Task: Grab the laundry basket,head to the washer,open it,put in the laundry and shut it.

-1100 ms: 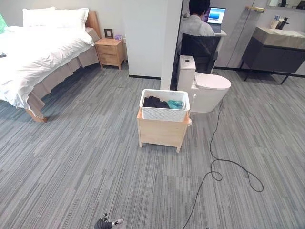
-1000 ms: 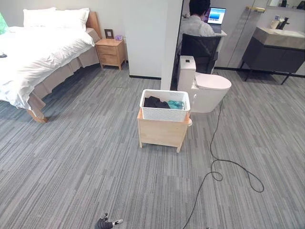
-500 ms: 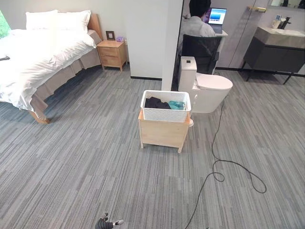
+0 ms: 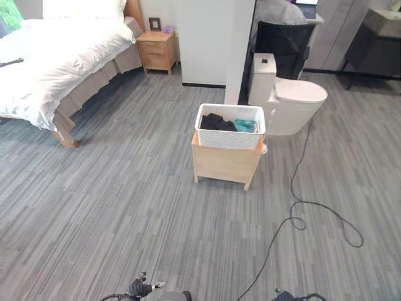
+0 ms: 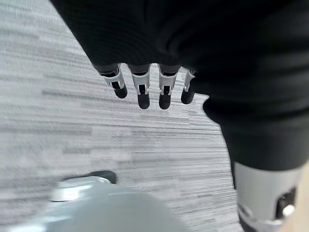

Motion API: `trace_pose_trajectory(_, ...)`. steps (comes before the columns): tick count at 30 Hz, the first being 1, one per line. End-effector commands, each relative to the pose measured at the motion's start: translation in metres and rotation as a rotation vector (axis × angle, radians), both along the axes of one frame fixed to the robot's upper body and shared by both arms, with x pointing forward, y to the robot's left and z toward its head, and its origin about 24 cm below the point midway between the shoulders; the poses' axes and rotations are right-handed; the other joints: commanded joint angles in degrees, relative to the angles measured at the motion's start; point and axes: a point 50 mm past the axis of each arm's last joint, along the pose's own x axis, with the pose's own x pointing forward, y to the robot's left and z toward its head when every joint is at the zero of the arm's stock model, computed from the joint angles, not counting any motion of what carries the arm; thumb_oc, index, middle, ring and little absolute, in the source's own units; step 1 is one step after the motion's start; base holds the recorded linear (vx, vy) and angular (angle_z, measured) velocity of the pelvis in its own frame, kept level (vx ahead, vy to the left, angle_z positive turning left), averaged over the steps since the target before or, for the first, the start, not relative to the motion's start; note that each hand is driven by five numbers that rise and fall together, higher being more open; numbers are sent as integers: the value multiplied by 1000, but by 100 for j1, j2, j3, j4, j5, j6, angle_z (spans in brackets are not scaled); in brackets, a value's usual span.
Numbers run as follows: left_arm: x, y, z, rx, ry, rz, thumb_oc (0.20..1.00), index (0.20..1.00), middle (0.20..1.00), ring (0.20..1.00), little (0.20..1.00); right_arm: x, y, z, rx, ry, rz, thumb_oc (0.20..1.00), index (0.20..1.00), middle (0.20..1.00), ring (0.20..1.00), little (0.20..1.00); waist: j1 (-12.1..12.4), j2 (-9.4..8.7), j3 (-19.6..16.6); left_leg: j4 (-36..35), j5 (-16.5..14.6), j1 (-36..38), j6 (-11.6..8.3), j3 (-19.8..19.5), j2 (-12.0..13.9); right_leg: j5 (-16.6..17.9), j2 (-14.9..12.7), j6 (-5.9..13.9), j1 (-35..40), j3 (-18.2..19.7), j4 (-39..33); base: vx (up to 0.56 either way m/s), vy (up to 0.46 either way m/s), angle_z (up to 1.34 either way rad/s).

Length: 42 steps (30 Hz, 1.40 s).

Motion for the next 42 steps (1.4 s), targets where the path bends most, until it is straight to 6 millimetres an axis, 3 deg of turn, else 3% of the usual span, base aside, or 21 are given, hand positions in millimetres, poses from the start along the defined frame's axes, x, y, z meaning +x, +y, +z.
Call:
trace_pose_trajectory(1, 20, 22, 12, 43, -75, -55, 1000, 1000, 1000, 1000, 1000, 12, -3, 3, 13, -40, -76, 1000, 1000, 1000, 1000, 1000, 103, -317, 259, 171, -380, -30, 178, -152, -11, 698, -1056, 390, -738, 618, 1549, 92, 251, 13)
trace_pose_trajectory(3, 19, 26, 13, 48, -75, -50, 1000, 1000, 1000, 1000, 1000, 14, -6, 5, 7, -46, -83, 1000, 1000, 1000, 1000, 1000, 34, -212, 403, 108, -484, 184, 294, -178, -38, 852, -964, 404, -1278, 739, 2208, 167, 188, 3)
trace_pose_trajectory(5, 18, 26, 12, 48, -72, -42, 1000, 1000, 1000, 1000, 1000, 16, -8, 6, 3, -56, -82, 1000, 1000, 1000, 1000, 1000, -16, -183, 498, 41, -562, 355, 330, -170, -77, 1044, -981, 413, -1578, 699, 2259, 315, 21, -1)
trace_pose_trajectory(6, 15, 25, 11, 39, -64, -26, 1000, 1000, 1000, 1000, 1000, 21, -11, 8, -8, -66, -78, 1000, 1000, 1000, 1000, 1000, -171, -192, 656, -193, -816, 902, 250, -255, -134, 1312, -1096, 515, -1954, 577, 1255, 382, -88, -4)
trace_pose_trajectory(7, 15, 25, 11, 39, -64, -26, 1000, 1000, 1000, 1000, 1000, 21, -11, 8, -8, -66, -78, 1000, 1000, 1000, 1000, 1000, -170, -169, 679, -206, -826, 944, 246, -255, -110, 1312, -1072, 515, -1906, 564, 1235, 529, -140, -10)
trace_pose_trajectory(10, 15, 24, 10, 45, -56, -34, 1000, 1000, 1000, 1000, 1000, 12, -12, 6, -5, -42, -97, 1000, 1000, 1000, 1000, 1000, -383, -219, 708, -363, -1148, 1475, 65, -433, -4, 1708, -1053, 725, -2021, 795, -137, 484, -168, 17)
trace_pose_trajectory(14, 16, 23, 10, 53, -52, -51, 1000, 1000, 1000, 1000, 1000, -8, -14, 2, 7, -6, -151, 1000, 1000, 1000, 1000, 1000, -606, -341, 480, -396, -1475, 1958, -140, -629, 236, 1902, -804, 730, -1918, 1150, -336, 548, -234, 41)
trace_pose_trajectory(15, 20, 22, 10, 51, -67, -31, 1000, 1000, 1000, 1000, 1000, -10, -14, 2, 18, -9, -168, 1000, 1000, 1000, 1000, 1000, -689, -297, 403, 12, -1126, 1996, -280, -605, 478, 1803, -564, 586, -1971, 1117, -20, 425, -239, 45)
trace_pose_trajectory(16, 20, 22, 10, 51, -67, -31, 1000, 1000, 1000, 1000, 1000, -10, -14, 2, 17, -9, -168, 1000, 1000, 1000, 1000, 1000, -694, -281, 397, 19, -1136, 1989, -288, -608, 497, 1791, -550, 580, -1975, 1105, -10, 404, -241, 79)
trace_pose_trajectory(18, 31, 22, 15, 42, -106, -4, 1000, 1000, 1000, 1000, 1000, -12, -11, 1, 29, -18, -203, 1000, 1000, 1000, 1000, 1000, -724, -293, 366, 1336, -53, 1413, -478, -549, 749, 1443, -269, 268, -1746, 1016, 284, 332, -325, 73)
trace_pose_trajectory(19, 43, 23, 21, 17, -168, 33, 1000, 1000, 1000, 1000, 1000, -6, -11, 2, 29, -50, -220, 1000, 1000, 1000, 1000, 1000, -596, -408, 473, 2904, 624, 587, -505, -257, 894, 1153, -169, -38, -1388, 800, 291, 311, -359, 54)
trace_pose_trajectory(22, 51, 23, 26, 11, -211, 54, 1000, 1000, 1000, 1000, 1000, 3, -9, 3, 41, -97, -228, 1000, 1000, 1000, 1000, 1000, -489, -567, 586, 3542, 770, -28, -433, -86, 1006, 935, -87, -201, -1079, 749, 215, 340, -328, -9)
trace_pose_trajectory(23, 67, 18, 36, -11, -287, 19, 1000, 1000, 1000, 1000, 1000, 23, -14, 11, 32, -201, -237, 1000, 1000, 1000, 1000, 1000, -362, -640, 731, 2971, 487, -752, -363, 398, 1222, 639, 48, -276, -690, 662, 136, 287, -141, -25)
trace_pose_trajectory(25, 71, 17, 39, -8, -312, 19, 1000, 1000, 1000, 1000, 1000, 32, -15, 15, 36, -247, -240, 1000, 1000, 1000, 1000, 1000, -330, -651, 782, 2725, 436, -932, -377, 441, 1196, 556, 69, -269, -653, 653, 152, 263, -69, 5)
trace_pose_trajectory(27, 81, 18, 47, -13, -373, 51, 1000, 1000, 1000, 1000, 1000, 57, -17, 27, 50, -371, -265, 1000, 1000, 1000, 1000, 1000, -281, -669, 818, 1712, 431, -1054, -434, 607, 1308, 453, 81, -177, -527, 602, 146, 273, 60, -11)
trace_pose_trajectory(29, 85, 19, 51, -7, -402, 70, 1000, 1000, 1000, 1000, 1000, 66, -18, 32, 50, -418, -279, 1000, 1000, 1000, 1000, 1000, -215, -681, 811, 1168, 542, -1080, -471, 518, 1267, 419, 71, -130, -471, 622, 131, 276, 129, -12)
trace_pose_trajectory(30, 92, 21, 60, -13, -464, 116, 1000, 1000, 1000, 1000, 1000, 86, -19, 44, 61, -522, -298, 1000, 1000, 1000, 1000, 1000, -30, -627, 778, 200, 864, -1028, -645, -86, 1213, 340, 178, -27, -284, 769, 54, 457, 231, -20)
trace_pose_trajectory(31, 96, 21, 66, -14, -508, 136, 1000, 1000, 1000, 1000, 1000, 98, -16, 52, 83, -591, -306, 1000, 1000, 1000, 1000, 1000, 15, -630, 721, -46, 878, -909, -679, -284, 1167, 308, 156, 77, -74, 829, -23, 584, 288, -36)
trace_pose_trajectory(36, 97, 21, 71, 19, -529, 91, 1000, 1000, 1000, 1000, 1000, 112, -4, 59, 125, -646, -283, 1000, 1000, 1000, 1000, 1000, 150, -657, 513, -42, 669, -659, -548, -167, 937, 319, -152, 278, 25, 938, 178, 292, 216, -66)
trace_pose_trajectory(38, 105, 23, 83, 68, -565, -19, 1000, 1000, 1000, 1000, 1000, 123, 5, 63, 163, -671, -301, 1000, 1000, 1000, 1000, 1000, 112, -569, 570, -183, 527, -383, -282, -109, 753, 407, -168, 384, -503, 1121, 1375, 153, 226, -39)
trace_pose_trajectory(42, 103, 29, 86, 103, -566, -60, 1000, 1000, 1000, 1000, 1000, 130, 4, 66, 165, -682, -317, 1000, 1000, 1000, 1000, 1000, 95, -511, 646, -259, 335, -112, -99, 96, 616, 732, -405, 530, -952, 1065, 1722, 117, 129, -26)
